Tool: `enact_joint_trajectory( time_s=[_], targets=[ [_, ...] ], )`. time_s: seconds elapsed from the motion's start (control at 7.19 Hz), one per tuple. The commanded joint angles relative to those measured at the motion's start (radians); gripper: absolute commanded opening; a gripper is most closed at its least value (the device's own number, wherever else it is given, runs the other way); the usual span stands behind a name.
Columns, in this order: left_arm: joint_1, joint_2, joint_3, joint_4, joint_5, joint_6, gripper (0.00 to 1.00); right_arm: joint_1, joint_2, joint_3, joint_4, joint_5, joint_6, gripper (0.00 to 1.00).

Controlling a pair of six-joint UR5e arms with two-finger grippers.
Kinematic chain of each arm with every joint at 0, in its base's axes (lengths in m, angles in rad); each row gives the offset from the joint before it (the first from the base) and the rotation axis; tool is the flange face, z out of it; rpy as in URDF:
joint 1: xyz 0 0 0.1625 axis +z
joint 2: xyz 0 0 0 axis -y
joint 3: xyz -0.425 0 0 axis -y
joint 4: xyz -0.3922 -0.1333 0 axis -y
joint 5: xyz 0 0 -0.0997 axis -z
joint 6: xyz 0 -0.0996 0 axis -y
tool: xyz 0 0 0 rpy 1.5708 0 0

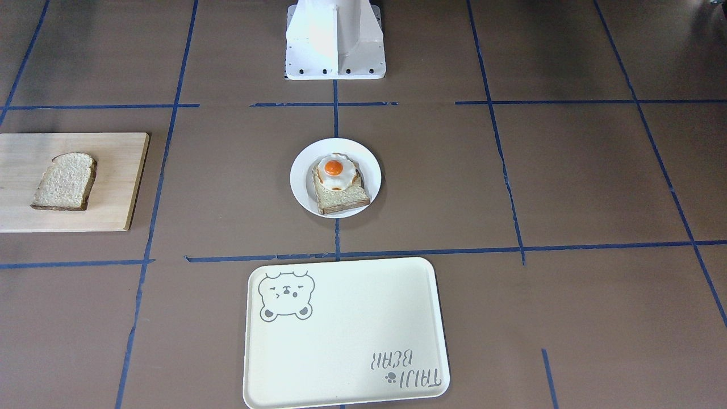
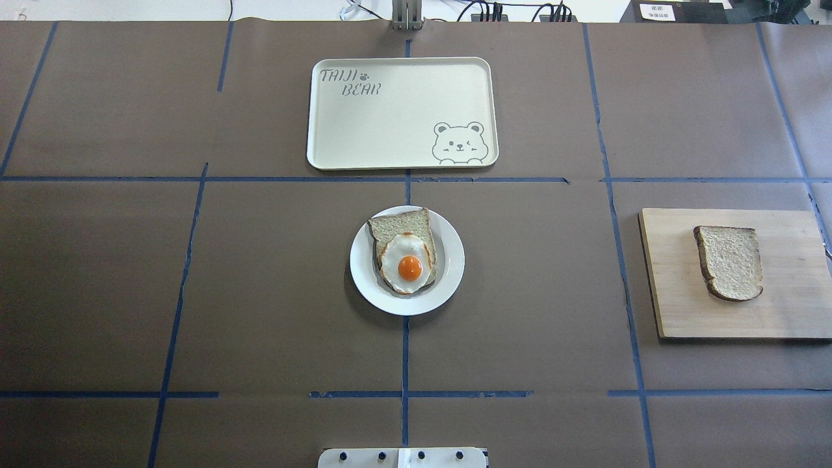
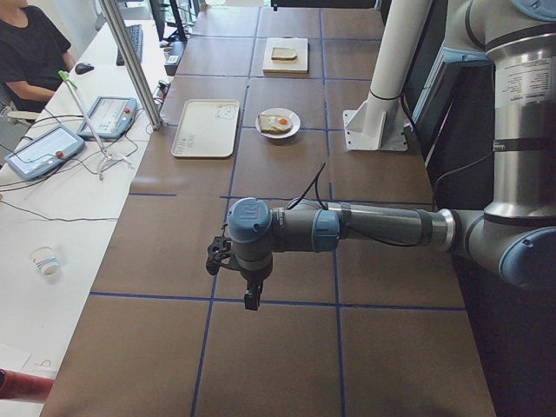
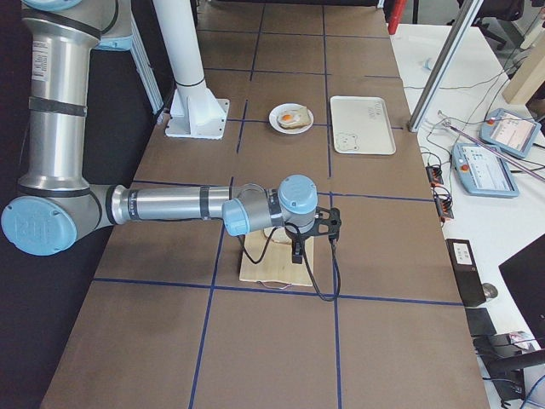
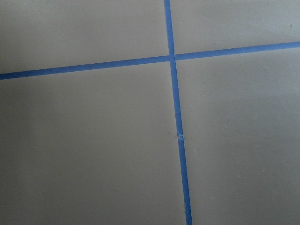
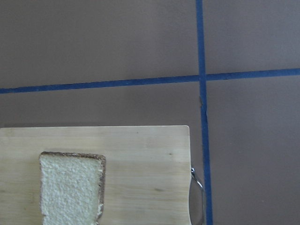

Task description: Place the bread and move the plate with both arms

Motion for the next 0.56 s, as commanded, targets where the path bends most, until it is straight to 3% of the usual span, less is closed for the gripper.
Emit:
enact_joint_trajectory(
  time_s=[0.0,0.42],
  targets=[
    [0.0,0.004,-0.01,0.0,0.0,0.0,1.0,-0.16,-0.04,-0.005,0.195,-0.091,0.224,0.99],
    [0.0,0.024,-0.036,0.0,0.0,-0.002,1.0,-0.309,-0.057,-0.071,0.407,-0.166,0.403,0.99]
  ],
)
